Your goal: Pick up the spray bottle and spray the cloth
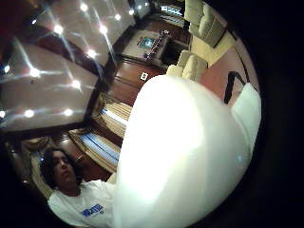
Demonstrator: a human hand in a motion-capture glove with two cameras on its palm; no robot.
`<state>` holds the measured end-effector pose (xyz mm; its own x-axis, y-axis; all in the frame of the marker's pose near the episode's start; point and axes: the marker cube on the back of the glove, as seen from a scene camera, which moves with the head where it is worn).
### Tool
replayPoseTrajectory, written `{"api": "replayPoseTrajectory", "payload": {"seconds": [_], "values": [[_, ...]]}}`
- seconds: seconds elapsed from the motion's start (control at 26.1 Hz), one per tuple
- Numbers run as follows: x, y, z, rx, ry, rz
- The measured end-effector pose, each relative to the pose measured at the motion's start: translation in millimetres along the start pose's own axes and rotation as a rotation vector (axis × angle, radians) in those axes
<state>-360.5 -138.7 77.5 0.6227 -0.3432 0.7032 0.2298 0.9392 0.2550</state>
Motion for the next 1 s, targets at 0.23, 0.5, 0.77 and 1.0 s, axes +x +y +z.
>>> {"api": "replayPoseTrajectory", "payload": {"seconds": [0.23,0.5,0.77,1.0], "values": [[35.9,28.6,48.1,-0.06,0.034,0.035],[63.3,39.5,67.5,-0.068,0.123,0.02],[76.7,14.4,66.4,-0.04,0.117,0.013],[84.0,-0.9,70.4,-0.034,0.121,0.012]]}}
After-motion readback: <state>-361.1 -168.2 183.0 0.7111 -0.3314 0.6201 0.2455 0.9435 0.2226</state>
